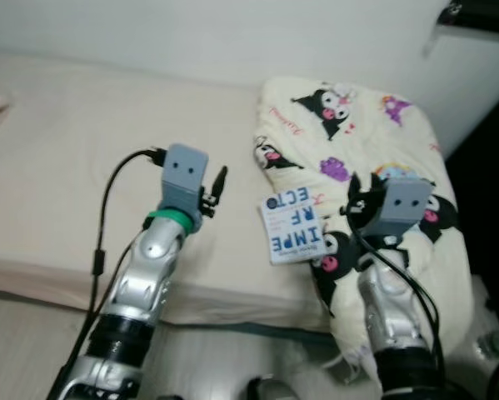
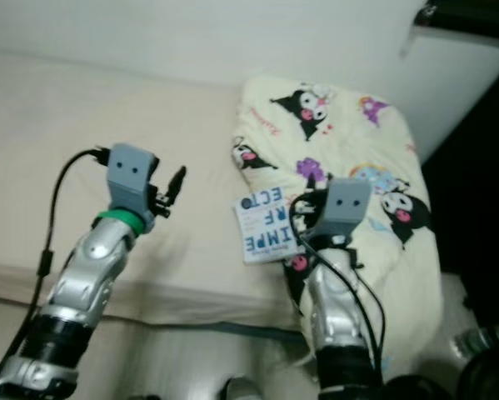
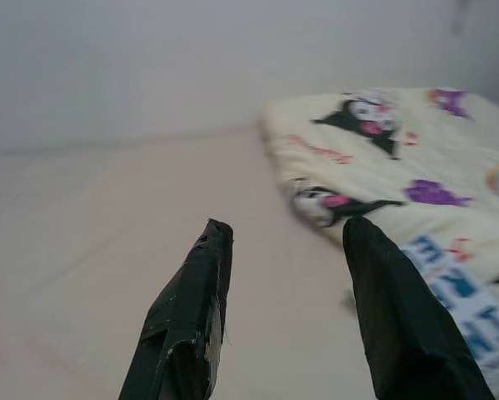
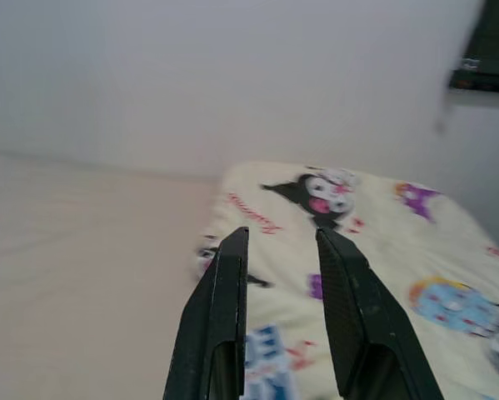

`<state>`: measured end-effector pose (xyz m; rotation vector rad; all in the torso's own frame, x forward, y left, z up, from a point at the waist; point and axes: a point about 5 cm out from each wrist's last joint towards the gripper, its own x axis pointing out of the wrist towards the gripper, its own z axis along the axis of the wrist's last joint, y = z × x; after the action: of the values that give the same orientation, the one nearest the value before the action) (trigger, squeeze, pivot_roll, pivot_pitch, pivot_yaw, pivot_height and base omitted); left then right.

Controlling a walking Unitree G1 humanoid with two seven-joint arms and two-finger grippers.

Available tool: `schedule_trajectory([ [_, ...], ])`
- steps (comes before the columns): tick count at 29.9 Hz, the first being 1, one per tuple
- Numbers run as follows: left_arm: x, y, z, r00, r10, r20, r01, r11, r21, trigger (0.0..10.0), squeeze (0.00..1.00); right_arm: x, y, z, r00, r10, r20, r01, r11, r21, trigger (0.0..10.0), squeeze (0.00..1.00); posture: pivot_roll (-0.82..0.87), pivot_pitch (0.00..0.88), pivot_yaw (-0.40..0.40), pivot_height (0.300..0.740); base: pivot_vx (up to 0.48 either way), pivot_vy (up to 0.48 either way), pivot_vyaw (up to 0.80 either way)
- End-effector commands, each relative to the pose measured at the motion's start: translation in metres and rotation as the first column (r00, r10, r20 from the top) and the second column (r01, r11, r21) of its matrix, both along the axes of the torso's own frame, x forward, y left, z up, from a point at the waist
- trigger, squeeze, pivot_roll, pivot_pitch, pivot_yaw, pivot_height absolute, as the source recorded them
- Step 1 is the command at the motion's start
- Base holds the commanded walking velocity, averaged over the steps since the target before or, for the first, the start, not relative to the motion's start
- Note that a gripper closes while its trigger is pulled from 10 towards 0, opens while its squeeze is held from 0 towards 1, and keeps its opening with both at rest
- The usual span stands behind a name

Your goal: Clean up the room

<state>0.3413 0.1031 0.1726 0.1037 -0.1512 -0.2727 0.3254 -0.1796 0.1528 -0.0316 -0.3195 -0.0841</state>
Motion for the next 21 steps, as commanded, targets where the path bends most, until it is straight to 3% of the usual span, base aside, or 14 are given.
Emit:
schedule_trajectory([
  [1, -0.0023, -0.0022, -0.0067, 1.000, -0.012, -0.018, 0.012, 1.000, 0.010, 10.0, 0.00, -0.0018, -0.0031, -0.0047, 1.000, -0.011, -0.015, 0.011, 1.000, 0.012, 10.0, 0.00, -0.09, 0.051, 0.013, 0.740, 0.000, 0.000, 0.00],
  [5, -0.0026, -0.0025, -0.0065, 1.000, -0.017, -0.018, 0.017, 1.000, 0.007, 10.0, 0.00, -0.0022, -0.0034, -0.0058, 1.000, -0.012, -0.020, 0.012, 1.000, 0.019, 10.0, 0.00, -0.09, 0.053, 0.014, 0.740, 0.000, 0.000, 0.00],
  [9, -0.0028, -0.0028, -0.0065, 1.000, -0.020, -0.017, 0.020, 1.000, 0.007, 10.0, 0.00, -0.0022, -0.0034, -0.0064, 1.000, -0.013, -0.025, 0.013, 1.000, 0.025, 10.0, 0.00, -0.09, 0.054, 0.015, 0.740, 0.000, 0.000, -0.51],
  [21, -0.0023, -0.0027, -0.0072, 1.000, -0.015, -0.020, 0.015, 1.000, 0.009, 10.0, 0.00, -0.0014, -0.0045, -0.0075, 0.999, -0.015, -0.038, 0.016, 0.999, 0.035, 10.0, 0.00, -0.09, 0.056, 0.013, 0.740, 0.000, 0.000, -0.80],
])
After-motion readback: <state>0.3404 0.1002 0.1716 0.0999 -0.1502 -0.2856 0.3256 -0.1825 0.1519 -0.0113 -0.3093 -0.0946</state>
